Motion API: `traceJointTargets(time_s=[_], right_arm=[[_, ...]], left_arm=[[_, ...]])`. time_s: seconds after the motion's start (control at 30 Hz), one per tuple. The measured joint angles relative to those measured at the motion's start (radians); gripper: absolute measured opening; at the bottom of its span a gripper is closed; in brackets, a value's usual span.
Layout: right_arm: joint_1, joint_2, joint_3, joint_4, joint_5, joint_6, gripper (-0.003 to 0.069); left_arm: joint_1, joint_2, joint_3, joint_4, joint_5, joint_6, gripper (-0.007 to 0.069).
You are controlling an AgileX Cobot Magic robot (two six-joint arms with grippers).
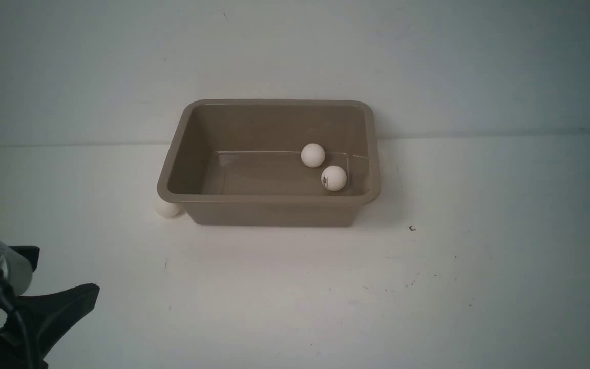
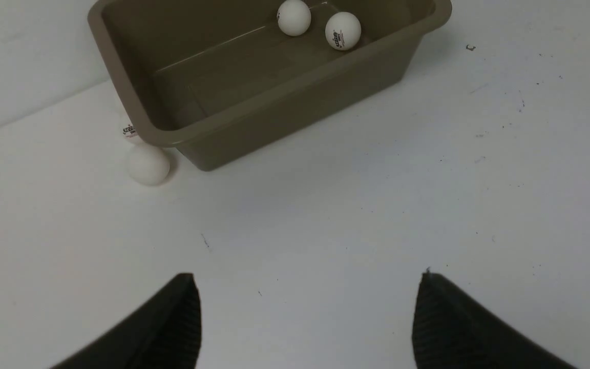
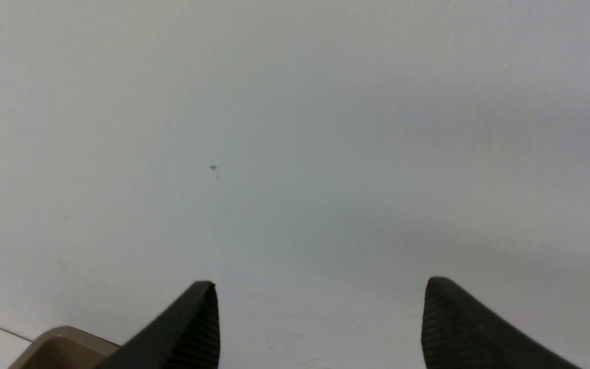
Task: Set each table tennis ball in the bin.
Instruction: Use the right arm to clamp the table tennis ball closest to it
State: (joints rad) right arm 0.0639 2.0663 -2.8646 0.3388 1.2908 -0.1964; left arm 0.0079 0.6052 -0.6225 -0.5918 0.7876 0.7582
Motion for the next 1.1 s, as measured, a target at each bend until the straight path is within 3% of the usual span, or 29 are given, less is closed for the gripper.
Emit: traceJointTargets(time_s=[0.37, 0.7, 1.1], right_arm=[[0.0, -0.117, 0.04, 0.111, 0.0, -0.005, 0.0482], [0.0, -0.113, 0.335, 0.128, 0.0, -0.094, 0.0479], [0.0, -0.113, 0.61, 0.11, -0.009, -0.179, 0.0416]], left_arm=[[0.0, 0.0, 0.0, 0.0, 0.0, 0.0, 0.0499], [0.0, 0.0, 0.0, 0.0, 0.0, 0.0, 0.0499], [0.0, 0.0, 0.0, -0.001, 0.0, 0.0, 0.0499]])
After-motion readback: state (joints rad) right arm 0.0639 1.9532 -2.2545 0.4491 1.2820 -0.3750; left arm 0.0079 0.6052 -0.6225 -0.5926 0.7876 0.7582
